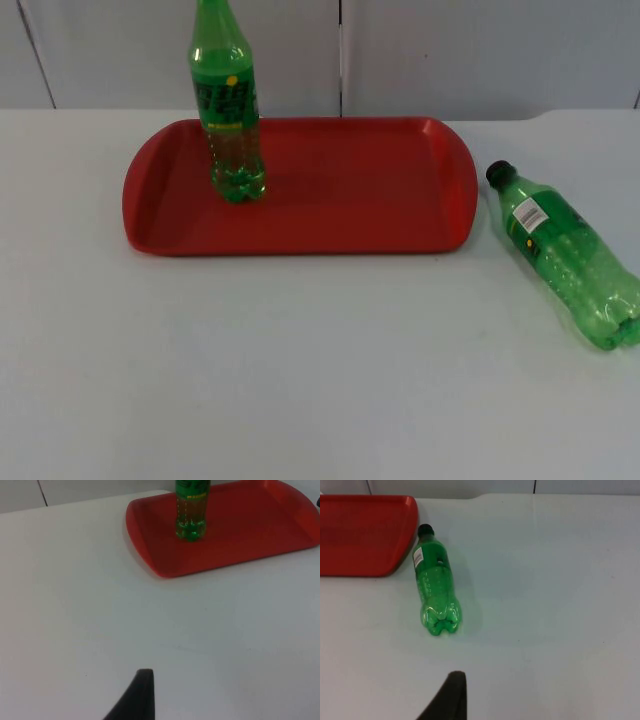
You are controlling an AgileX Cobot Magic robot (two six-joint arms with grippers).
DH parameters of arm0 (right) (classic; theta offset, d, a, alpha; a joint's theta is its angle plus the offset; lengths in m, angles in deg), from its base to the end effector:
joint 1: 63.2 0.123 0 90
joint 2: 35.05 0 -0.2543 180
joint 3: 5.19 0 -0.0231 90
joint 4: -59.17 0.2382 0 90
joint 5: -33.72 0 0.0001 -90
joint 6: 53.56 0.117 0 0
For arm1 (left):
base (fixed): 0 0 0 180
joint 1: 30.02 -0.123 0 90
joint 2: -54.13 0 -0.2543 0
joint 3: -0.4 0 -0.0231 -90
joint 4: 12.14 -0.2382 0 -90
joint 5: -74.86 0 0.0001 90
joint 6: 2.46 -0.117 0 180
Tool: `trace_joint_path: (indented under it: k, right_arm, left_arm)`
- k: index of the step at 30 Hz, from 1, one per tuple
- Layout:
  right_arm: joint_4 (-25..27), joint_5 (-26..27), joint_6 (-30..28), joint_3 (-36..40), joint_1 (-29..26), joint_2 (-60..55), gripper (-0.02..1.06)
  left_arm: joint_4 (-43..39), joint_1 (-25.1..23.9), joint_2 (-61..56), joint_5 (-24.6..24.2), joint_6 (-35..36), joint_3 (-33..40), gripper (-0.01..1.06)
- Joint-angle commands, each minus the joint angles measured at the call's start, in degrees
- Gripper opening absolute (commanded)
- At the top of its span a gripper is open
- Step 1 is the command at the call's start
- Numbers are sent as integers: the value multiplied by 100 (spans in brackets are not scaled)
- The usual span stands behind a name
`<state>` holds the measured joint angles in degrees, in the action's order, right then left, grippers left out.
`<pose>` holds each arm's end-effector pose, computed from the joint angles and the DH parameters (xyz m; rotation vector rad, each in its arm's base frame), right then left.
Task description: Place the bottle upright on the tray.
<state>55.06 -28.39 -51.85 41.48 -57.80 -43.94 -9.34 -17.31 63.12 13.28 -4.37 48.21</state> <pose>0.0361 -0.0040 0.2619 -0.0611 2.0507 -0.0088 0.0363 -0.0133 0.2569 0.2658 2.0526 -0.1747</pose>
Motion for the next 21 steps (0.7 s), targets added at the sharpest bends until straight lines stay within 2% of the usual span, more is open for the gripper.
trace_joint_path:
  k: [1, 8, 13, 21]
  right_arm:
    - [13, 35, 1, 9, -50, 15, 102]
    - [13, 64, 1, -1, -50, -68, 102]
    - [76, 179, 1, -216, -50, -660, 102]
    - [143, 609, 1, -1017, -50, -2501, 102]
  left_arm:
    - [-33, -12, -25, 4, 18, 18, 105]
    - [-33, -12, -25, 4, 18, 18, 105]
    - [-33, -12, -25, 4, 18, 18, 105]
    - [-33, -12, -25, 4, 18, 18, 105]
